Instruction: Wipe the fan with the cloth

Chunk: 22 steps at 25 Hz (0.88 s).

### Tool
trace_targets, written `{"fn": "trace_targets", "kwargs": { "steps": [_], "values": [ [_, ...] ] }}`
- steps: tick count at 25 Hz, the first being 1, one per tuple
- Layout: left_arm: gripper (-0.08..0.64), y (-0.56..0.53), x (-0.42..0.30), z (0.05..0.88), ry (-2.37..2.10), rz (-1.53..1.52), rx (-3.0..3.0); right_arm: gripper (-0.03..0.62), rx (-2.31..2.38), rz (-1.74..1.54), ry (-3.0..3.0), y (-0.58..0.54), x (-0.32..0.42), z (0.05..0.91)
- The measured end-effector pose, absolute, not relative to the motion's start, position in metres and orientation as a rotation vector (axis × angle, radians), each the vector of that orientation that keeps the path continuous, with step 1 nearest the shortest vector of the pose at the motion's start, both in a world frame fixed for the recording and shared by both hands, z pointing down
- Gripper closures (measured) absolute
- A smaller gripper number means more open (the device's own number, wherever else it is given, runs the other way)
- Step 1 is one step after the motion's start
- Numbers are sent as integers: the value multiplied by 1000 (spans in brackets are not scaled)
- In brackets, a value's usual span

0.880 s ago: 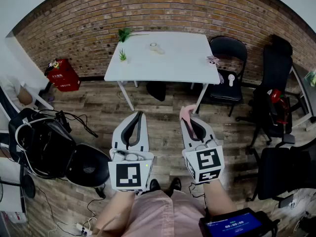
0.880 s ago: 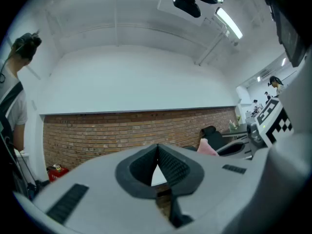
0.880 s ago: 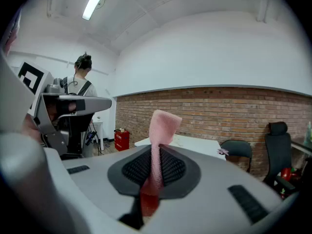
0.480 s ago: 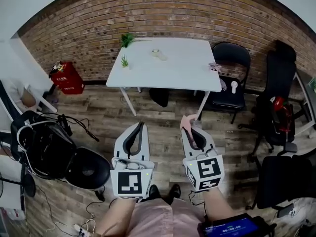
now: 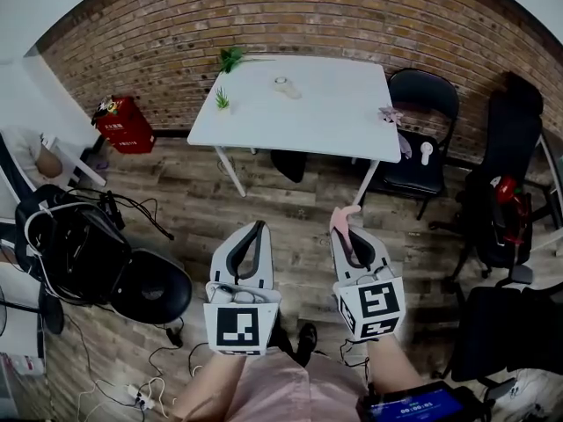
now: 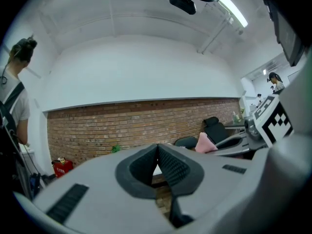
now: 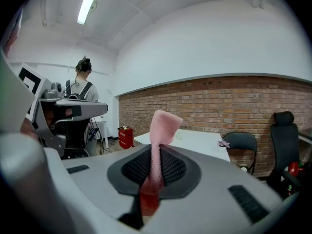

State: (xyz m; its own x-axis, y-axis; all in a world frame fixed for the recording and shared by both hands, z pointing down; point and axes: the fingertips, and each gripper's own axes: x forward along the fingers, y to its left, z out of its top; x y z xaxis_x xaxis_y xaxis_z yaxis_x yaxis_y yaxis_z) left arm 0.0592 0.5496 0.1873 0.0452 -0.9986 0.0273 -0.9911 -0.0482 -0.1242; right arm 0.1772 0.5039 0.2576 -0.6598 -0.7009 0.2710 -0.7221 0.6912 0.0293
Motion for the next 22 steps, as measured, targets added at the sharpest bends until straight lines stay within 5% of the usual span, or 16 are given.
{"fn": "trace_targets", "kwargs": {
  "steps": [22],
  "values": [
    [548, 339, -130, 204, 2130, -162, -2263, 555, 1099, 139, -2600, 296, -8, 270]
  ]
}}
